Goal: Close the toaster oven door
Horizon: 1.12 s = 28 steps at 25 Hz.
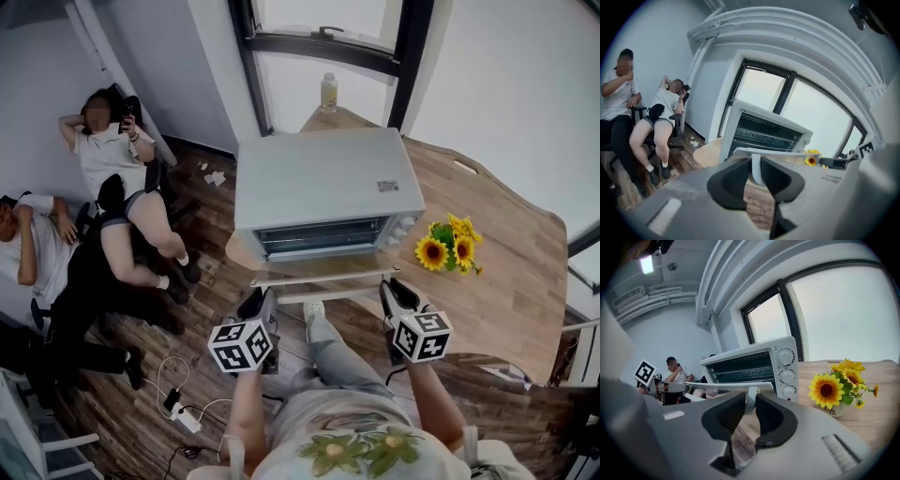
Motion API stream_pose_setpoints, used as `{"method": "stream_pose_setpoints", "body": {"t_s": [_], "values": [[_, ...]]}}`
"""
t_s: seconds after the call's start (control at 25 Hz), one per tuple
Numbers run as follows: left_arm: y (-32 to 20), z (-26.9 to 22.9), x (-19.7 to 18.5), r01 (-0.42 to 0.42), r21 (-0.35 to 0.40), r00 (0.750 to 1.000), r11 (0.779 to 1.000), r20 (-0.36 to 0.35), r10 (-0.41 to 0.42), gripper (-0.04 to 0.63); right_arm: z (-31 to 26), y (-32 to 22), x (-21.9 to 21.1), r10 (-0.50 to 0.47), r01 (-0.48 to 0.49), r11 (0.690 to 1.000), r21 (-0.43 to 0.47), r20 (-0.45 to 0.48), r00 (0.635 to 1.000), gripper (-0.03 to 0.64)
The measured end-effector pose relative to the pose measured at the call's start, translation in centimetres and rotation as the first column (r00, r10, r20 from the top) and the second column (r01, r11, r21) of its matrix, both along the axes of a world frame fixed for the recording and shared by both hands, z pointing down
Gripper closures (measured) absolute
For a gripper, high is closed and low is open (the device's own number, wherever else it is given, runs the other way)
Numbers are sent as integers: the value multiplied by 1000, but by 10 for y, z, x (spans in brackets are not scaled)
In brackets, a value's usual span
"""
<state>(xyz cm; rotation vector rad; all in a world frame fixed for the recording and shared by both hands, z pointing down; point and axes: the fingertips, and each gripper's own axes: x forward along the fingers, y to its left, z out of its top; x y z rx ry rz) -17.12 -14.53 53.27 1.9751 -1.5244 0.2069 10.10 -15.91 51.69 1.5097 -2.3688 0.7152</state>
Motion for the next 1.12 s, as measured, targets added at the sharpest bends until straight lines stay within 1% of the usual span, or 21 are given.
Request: {"method": "stream_pose_setpoints", "body": {"t_s": [0.28,0.52,0.72,1.12], "values": [[-7,-5,-1,-8,4,1000,1000,-14,8,495,-6,-7,-1,-5,5,1000,9,7,1000,541],[-11,-8,-1,-1,7,1000,1000,5,1,495,-10,-11,-1,1,-1,1000,9,-6,1000,541],[-15,-12,-2,1,8,1000,1000,-11,-1,495,-13,-15,-2,0,0,1000,16,8,1000,541],[-25,-20,-4,17,18,1000,1000,-14,-17,495,-22,-25,-3,4,-5,999,32,25,1000,541]]}}
